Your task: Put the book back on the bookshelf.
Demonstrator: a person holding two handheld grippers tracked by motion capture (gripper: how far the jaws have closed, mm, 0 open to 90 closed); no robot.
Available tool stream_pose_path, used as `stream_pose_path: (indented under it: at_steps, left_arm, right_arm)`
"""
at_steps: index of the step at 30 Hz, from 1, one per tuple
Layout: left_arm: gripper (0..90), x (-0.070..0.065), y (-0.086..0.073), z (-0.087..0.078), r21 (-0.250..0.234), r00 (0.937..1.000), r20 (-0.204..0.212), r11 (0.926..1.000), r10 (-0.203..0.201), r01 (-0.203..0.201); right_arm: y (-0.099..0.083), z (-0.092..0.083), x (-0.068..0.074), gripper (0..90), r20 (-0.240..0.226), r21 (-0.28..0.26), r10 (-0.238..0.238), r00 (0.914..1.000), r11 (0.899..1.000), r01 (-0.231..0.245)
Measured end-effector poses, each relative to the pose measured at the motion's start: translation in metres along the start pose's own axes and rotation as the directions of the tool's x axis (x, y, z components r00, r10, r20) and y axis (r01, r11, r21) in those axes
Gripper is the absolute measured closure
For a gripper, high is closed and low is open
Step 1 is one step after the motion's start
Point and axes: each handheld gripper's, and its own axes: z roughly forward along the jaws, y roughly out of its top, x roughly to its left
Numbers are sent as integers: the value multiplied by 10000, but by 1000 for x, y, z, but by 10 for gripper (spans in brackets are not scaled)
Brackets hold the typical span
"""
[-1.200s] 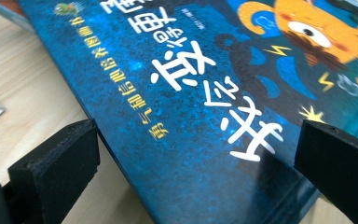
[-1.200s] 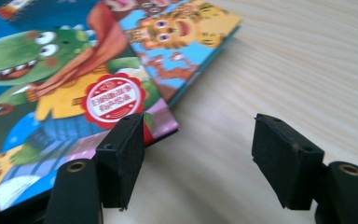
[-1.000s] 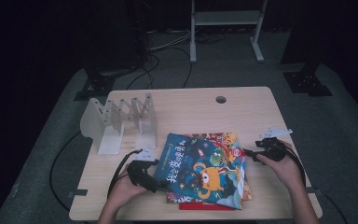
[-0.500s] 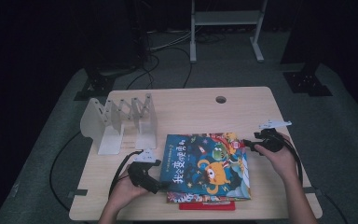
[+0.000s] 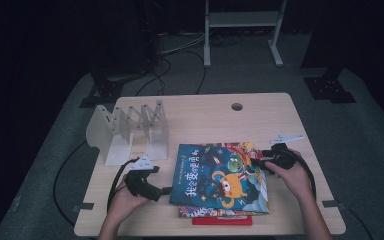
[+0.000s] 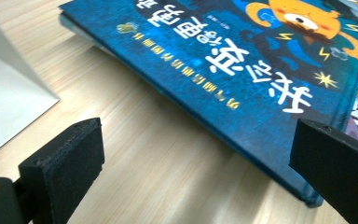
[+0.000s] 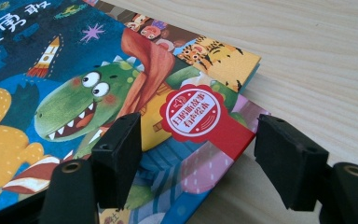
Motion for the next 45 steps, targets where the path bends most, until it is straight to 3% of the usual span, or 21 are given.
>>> stream_pose_path:
  at_steps: [8, 24, 29, 37, 42, 45]
  left_arm:
    - [21, 4, -2, -2, 59, 9999, -118, 9999, -110, 111]
    - [20, 10, -7, -11, -42, 9986, -400, 9994, -350, 348]
    - [20, 10, -10, -14, -38, 9981, -453, 9991, -427, 426]
    - [19, 9, -13, -15, -24, 9969, -593, 9986, -522, 521]
    - [15, 6, -17, -14, 54, 9963, -612, 9981, -603, 608]
    - [14, 5, -19, -14, 67, 9958, -591, 9975, -703, 708]
  right_arm:
    - [7, 9, 6, 324, -253, 79, -314, 9992, 9995, 316]
    - [20, 31, 42, 331, -749, -26, -1194, 9900, 9928, 1195]
    - [13, 17, 41, 330, -685, -100, -1695, 9832, 9855, 1692]
    - [-16, -17, 35, 320, -695, -12, -2252, 9718, 9742, 2257]
    - [-28, -22, 38, 316, -898, 59, -2750, 9572, 9610, 2767]
    - [-32, -23, 38, 325, -980, -97, -2847, 9536, 9584, 2851]
